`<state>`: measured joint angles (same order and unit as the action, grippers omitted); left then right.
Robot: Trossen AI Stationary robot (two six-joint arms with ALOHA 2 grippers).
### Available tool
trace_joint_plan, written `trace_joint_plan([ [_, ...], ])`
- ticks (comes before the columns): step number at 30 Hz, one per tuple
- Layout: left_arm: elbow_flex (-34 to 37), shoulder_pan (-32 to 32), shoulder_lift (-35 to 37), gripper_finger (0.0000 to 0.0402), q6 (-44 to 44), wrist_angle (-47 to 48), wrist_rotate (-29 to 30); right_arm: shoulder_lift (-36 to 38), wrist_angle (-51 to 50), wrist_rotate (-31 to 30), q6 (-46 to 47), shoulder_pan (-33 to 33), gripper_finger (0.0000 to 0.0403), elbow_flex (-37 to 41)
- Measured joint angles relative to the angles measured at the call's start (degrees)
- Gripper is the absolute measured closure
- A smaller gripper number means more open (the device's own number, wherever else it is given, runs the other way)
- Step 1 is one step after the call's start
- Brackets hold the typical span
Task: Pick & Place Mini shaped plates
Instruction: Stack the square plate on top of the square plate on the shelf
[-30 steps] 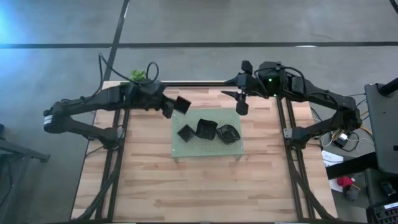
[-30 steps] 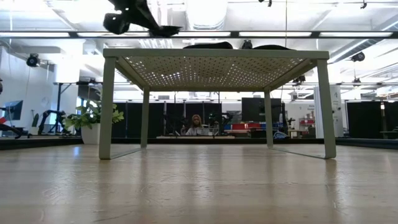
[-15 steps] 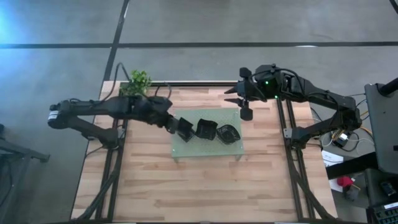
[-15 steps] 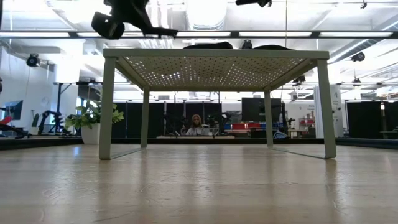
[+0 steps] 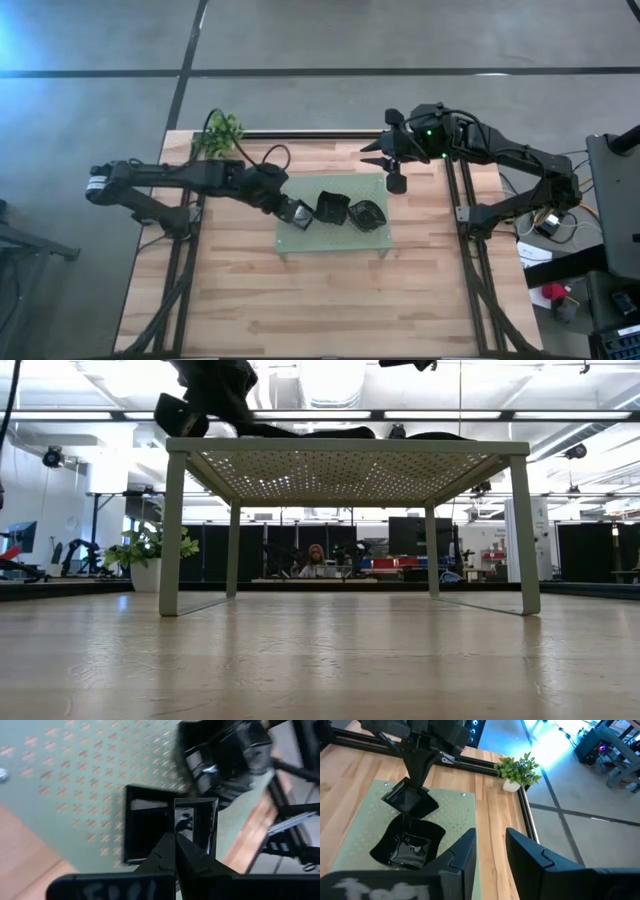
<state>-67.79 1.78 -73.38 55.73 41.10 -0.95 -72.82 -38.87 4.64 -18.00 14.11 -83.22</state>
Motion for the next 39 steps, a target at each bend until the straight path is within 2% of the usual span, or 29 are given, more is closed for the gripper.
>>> trace_joint_plan([
  [13, 0.44, 0.11, 0.41, 0.0401, -3.73, -1.42, 0.05, 0.0, 0.07, 0.07, 0.01, -0.02, 0.031, 0.0],
  [18, 0.54, 0.11, 0.41, 0.0401, -8.99, -1.47, -0.02, 0.0, 0.11, 0.05, 0.01, -0.01, 0.0314, 0.0],
  [39, 0.57, 0.65, 0.43, 0.0401, -9.36, 0.16, 1.61, 0.0, 0.2, 0.02, 0.0, 0.0, 0.0313, 0.0],
])
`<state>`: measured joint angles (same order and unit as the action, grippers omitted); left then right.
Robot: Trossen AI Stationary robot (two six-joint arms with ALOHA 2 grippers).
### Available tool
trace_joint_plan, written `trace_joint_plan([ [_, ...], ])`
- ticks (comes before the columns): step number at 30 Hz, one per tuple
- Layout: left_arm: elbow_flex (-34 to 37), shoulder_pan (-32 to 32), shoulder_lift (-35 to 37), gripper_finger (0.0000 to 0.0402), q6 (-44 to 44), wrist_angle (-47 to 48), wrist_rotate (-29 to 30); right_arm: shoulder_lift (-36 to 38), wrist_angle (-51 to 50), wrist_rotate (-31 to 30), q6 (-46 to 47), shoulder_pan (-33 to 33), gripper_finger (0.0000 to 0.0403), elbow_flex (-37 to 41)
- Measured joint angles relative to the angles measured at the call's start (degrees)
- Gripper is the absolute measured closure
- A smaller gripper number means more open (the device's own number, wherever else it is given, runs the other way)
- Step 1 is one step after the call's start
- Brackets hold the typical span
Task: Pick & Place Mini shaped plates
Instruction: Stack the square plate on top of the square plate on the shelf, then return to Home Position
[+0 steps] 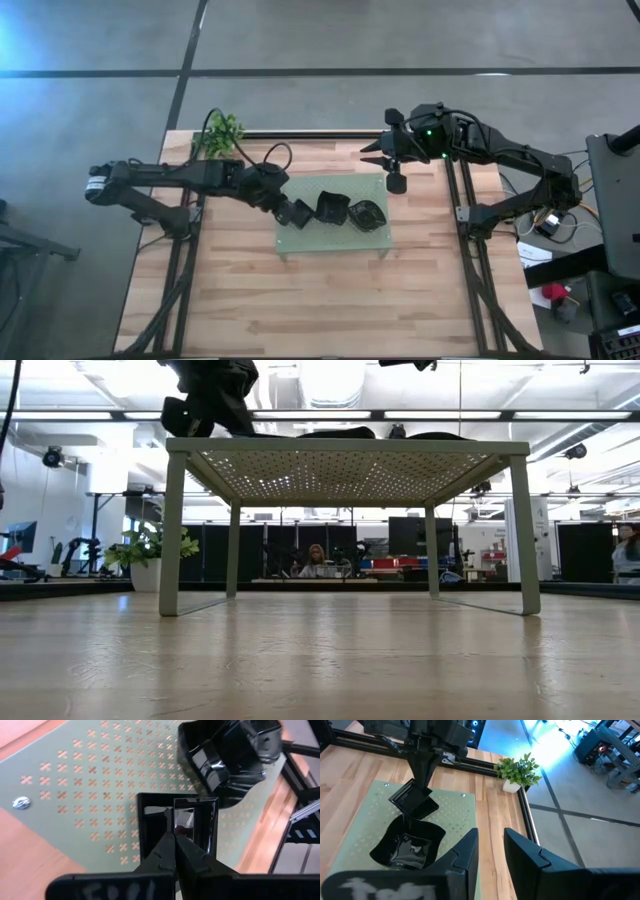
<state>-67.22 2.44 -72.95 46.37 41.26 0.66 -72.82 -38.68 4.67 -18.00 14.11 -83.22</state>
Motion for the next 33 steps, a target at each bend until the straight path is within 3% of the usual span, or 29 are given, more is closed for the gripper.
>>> trace_joint_plan([
  [11, 0.01, 0.65, 0.0, 0.0326, -1.22, 0.8, 0.03, 0.0, 0.0, 0.0, 0.0, 0.0, 0.0321, 0.0],
  [17, -1.51, 1.39, 0.17, 0.0317, -7.76, 0.89, 0.02, 0.02, 0.0, 0.01, 0.01, -0.01, 0.0321, 0.0],
  [22, -4.1, 1.54, 1.14, 0.0323, -19.27, 0.83, 1.86, 1.03, -0.16, -0.06, -0.03, -1.02, 0.0347, 0.0],
  [26, -5.59, 0.97, 2.88, 0.0355, -32.76, -0.78, 3.73, 3.34, -1.7, 0.07, -0.39, -2.28, 0.0388, 0.0],
  [30, -5.24, 0.29, 5.57, 0.0395, -44.3, -5.56, 3.31, 6.02, -4.79, 0.23, 1.79, -3.26, 0.0394, -0.02],
  [33, -3.69, -0.02, 8.11, 0.0397, -50.56, -10.28, 1.35, 8.18, -7.99, 0.37, 3.73, -4.1, 0.0394, -0.02],
])
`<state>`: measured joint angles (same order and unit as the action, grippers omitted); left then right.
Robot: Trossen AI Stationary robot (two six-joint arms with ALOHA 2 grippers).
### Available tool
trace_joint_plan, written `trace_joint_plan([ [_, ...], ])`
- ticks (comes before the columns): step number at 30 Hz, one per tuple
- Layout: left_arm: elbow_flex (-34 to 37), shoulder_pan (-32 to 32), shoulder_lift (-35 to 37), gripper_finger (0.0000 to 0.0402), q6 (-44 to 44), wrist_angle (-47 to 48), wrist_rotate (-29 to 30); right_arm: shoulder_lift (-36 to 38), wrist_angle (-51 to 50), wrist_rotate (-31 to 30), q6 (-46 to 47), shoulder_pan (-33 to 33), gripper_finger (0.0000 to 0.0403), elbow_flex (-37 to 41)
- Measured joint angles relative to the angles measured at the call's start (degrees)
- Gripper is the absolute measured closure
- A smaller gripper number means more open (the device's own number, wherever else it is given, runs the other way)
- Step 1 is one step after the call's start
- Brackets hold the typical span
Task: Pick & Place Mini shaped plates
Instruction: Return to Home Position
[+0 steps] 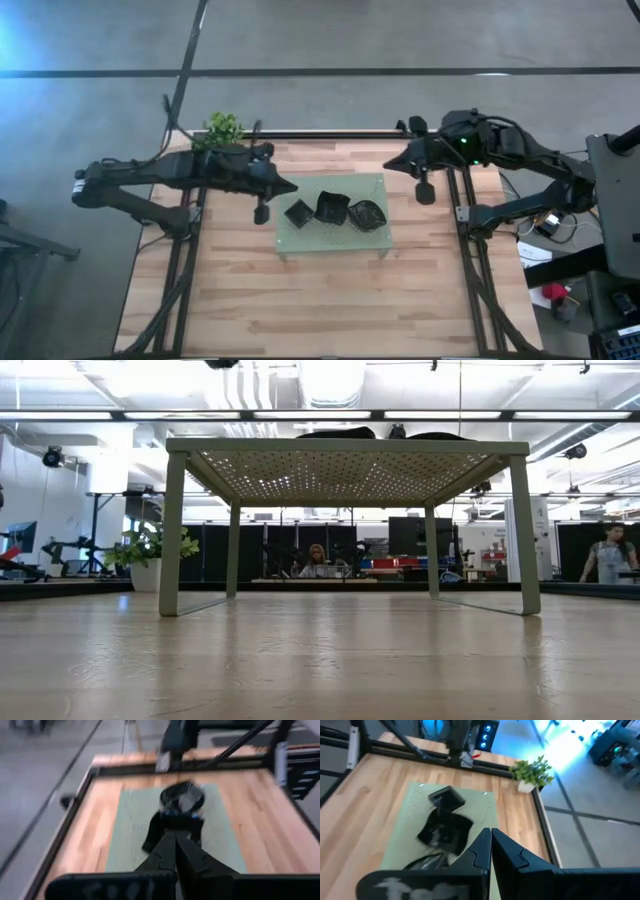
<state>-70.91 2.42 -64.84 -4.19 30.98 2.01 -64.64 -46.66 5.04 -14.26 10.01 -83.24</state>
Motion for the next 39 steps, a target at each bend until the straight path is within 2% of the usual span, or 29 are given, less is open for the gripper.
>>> trace_joint_plan([
  [5, 2.35, 0.0, 4.72, 0.0401, -4.92, -4.67, -1.92, 4.12, -2.75, 0.12, 0.65, -1.73, 0.0394, 1.93],
  [10, 9.01, -0.02, 11.03, 0.0401, -6.25, -10.76, -3.42, 9.6, -0.43, -0.07, 1.9, -3.49, 0.0394, 7.37],
  [13, 13.21, -0.02, 14.72, 0.0401, -5.07, -15.2, -4.03, 12.88, 2.62, -0.14, 3.18, -4.56, 0.0394, 11.56],
  [22, 22.7, -0.04, 23.68, 0.0401, -4.22, -18.28, -4.17, 21.68, 9.08, -0.11, 5.64, -6.28, 0.0394, 23.8],
  [27, 28.95, -0.07, 28.83, 0.0401, -3.82, -22.72, -8.54, 26.84, 11.33, -0.11, 8.77, -6.28, 0.0394, 30.24],
  [32, 34.46, -0.07, 34.02, 0.0401, -3.21, -28.12, -8.78, 32.34, 13.0, -0.11, 9.96, -6.28, 0.0394, 35.12],
  [39, 39.16, -0.07, 41.27, 0.0401, -1.92, -29.42, -9.01, 41.44, 13.21, -0.13, 12.81, -6.26, 0.0394, 38.79],
])
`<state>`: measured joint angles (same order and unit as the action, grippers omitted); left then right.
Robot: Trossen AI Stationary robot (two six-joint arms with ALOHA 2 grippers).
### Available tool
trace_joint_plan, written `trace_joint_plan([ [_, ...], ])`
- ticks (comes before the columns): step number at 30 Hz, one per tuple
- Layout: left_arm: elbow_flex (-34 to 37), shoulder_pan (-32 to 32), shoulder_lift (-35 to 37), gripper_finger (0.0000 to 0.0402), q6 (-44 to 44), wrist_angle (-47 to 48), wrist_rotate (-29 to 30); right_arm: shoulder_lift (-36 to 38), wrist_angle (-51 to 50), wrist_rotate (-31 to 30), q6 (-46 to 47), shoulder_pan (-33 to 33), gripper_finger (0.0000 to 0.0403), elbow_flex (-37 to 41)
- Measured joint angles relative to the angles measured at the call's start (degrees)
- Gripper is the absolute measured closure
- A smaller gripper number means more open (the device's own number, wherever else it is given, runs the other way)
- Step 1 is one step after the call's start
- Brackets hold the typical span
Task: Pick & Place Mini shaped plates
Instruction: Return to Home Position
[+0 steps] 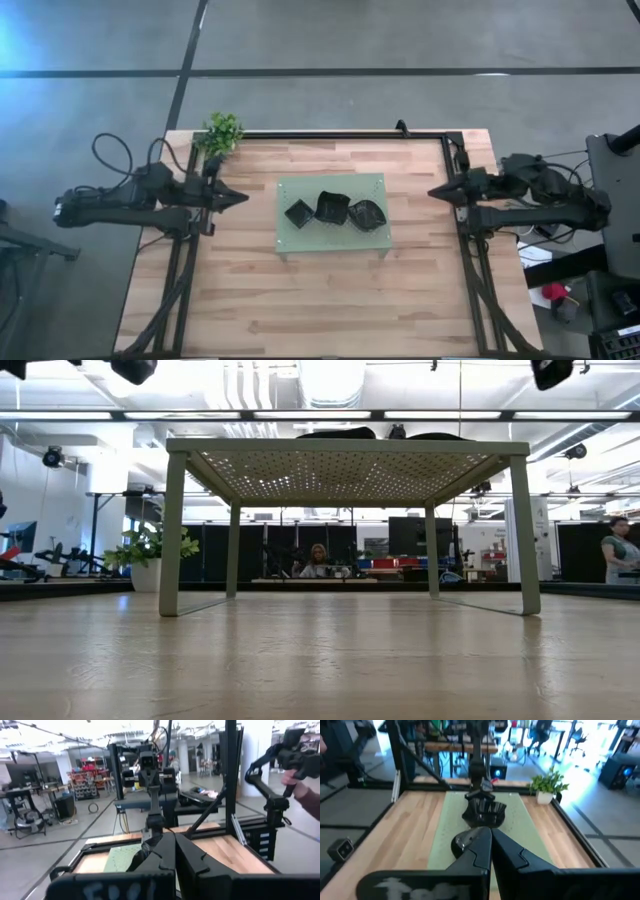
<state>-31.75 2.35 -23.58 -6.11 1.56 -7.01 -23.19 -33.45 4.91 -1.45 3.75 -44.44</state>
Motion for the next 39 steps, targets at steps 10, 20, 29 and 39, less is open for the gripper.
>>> trace_joint_plan([
  [10, 5.02, 0.0, 6.81, 0.0401, 1.09, -1.36, -0.02, 8.3, 0.04, -0.13, -0.2, 0.0, 0.0394, 0.3],
  [20, 6.94, 0.0, 12.98, 0.0401, 1.7, -0.92, -0.02, 15.17, 1.33, -0.11, -0.2, 0.0, 0.0394, 1.47],
  [29, 7.78, 0.0, 18.07, 0.0402, 1.54, -0.39, -0.01, 22.41, 2.49, -0.09, -0.18, 0.0, 0.0394, 4.82],
  [39, 7.78, 0.02, 23.36, 0.0402, 1.72, 2.08, -0.02, 21.68, 3.04, 0.04, -0.45, 0.0, 0.0394, 6.44],
])
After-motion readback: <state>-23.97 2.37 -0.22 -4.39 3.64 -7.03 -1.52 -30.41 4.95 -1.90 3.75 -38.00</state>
